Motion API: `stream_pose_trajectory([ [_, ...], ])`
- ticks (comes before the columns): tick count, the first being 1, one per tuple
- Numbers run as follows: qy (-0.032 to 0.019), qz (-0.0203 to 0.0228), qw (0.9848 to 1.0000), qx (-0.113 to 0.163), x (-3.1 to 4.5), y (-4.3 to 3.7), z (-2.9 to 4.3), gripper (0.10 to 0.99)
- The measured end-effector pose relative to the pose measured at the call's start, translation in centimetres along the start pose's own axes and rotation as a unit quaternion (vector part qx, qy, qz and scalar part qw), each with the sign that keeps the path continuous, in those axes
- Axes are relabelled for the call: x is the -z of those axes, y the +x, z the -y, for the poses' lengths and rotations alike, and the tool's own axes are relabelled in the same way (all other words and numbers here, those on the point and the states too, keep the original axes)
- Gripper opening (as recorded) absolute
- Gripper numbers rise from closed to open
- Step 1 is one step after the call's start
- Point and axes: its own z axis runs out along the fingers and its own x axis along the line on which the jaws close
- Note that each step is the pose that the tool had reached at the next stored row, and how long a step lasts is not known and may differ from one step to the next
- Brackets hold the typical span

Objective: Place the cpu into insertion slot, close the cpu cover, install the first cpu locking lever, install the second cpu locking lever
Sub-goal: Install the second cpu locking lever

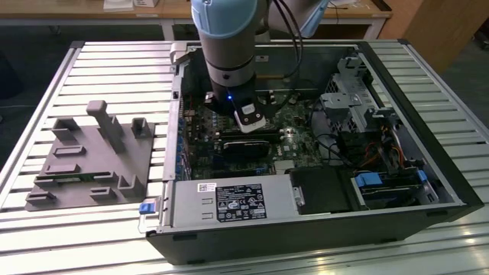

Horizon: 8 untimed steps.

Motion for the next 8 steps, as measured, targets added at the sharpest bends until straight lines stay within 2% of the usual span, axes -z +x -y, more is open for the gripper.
stream_pose_trajectory([
  [3,0.0058,0.0014,1.0,-0.001,-0.07,-0.62,-0.2,0.106],
  [6,0.0065,0.0015,1.0,-0.001,-0.21,-1.12,-0.62,0.106],
  [8,0.0066,0.0016,1.0,-0.001,-0.34,-1.26,-1.15,0.106],
])
